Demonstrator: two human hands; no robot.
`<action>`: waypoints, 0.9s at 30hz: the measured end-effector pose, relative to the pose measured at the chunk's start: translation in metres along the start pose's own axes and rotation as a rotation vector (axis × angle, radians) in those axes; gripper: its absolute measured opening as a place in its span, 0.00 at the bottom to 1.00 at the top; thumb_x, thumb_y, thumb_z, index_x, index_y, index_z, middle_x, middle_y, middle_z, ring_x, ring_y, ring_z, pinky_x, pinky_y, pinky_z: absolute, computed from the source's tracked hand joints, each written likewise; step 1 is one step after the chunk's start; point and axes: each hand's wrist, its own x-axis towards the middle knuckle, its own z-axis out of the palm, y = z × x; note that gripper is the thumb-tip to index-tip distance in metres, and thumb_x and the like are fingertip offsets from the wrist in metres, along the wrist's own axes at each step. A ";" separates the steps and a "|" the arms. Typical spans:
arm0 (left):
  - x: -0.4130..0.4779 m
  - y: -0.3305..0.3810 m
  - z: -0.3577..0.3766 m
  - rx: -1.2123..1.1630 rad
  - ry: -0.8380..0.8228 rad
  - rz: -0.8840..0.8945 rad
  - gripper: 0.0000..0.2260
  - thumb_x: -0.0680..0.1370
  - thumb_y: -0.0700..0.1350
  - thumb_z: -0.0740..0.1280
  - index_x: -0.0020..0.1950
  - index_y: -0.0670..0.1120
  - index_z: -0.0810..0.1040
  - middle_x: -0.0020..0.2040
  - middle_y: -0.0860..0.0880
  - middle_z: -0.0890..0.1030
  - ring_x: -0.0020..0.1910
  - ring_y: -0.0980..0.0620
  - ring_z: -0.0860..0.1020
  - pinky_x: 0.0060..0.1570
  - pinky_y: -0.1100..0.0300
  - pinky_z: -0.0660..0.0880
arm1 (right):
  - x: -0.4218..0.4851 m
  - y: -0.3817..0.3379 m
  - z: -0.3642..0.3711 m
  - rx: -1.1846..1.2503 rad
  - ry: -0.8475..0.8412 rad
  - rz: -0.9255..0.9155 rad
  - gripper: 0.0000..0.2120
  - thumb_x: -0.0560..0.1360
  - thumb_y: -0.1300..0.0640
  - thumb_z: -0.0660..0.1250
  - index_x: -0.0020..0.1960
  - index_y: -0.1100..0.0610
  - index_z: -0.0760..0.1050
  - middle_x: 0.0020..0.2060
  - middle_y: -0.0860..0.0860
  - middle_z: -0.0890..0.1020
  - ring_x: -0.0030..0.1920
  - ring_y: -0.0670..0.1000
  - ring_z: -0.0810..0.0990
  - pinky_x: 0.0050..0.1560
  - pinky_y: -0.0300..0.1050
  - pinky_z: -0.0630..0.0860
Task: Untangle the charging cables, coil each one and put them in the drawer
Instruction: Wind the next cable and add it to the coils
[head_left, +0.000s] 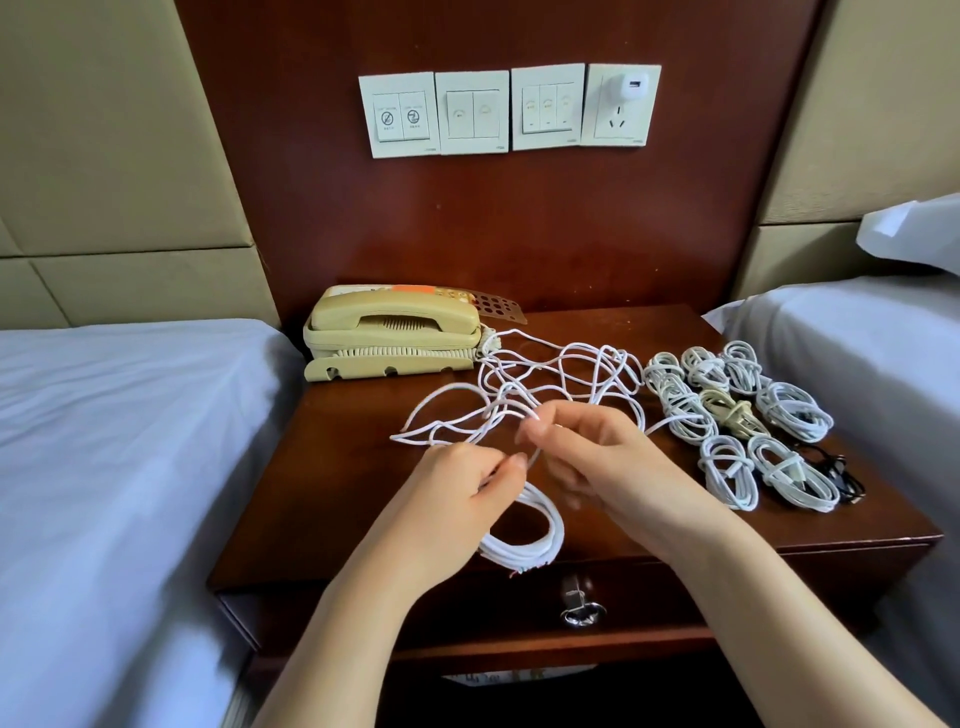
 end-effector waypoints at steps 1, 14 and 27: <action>0.000 0.001 0.001 -0.007 -0.017 -0.004 0.21 0.76 0.55 0.57 0.30 0.43 0.60 0.26 0.53 0.60 0.28 0.54 0.59 0.31 0.54 0.57 | 0.002 0.003 -0.001 -0.042 0.040 0.004 0.11 0.77 0.58 0.64 0.37 0.58 0.74 0.23 0.50 0.66 0.24 0.45 0.62 0.25 0.35 0.63; 0.004 0.005 -0.007 -0.353 0.203 -0.103 0.25 0.81 0.47 0.58 0.22 0.49 0.67 0.20 0.54 0.66 0.23 0.59 0.65 0.29 0.65 0.64 | 0.010 0.023 -0.010 -0.953 0.216 -0.563 0.18 0.79 0.48 0.55 0.42 0.55 0.79 0.59 0.48 0.74 0.64 0.47 0.69 0.62 0.49 0.66; 0.011 -0.005 -0.013 -0.465 0.673 -0.461 0.22 0.80 0.51 0.60 0.27 0.44 0.72 0.21 0.52 0.72 0.29 0.45 0.72 0.34 0.54 0.69 | -0.002 0.014 0.032 -1.051 -0.017 -0.502 0.09 0.79 0.51 0.57 0.43 0.52 0.70 0.32 0.45 0.73 0.33 0.52 0.73 0.32 0.49 0.70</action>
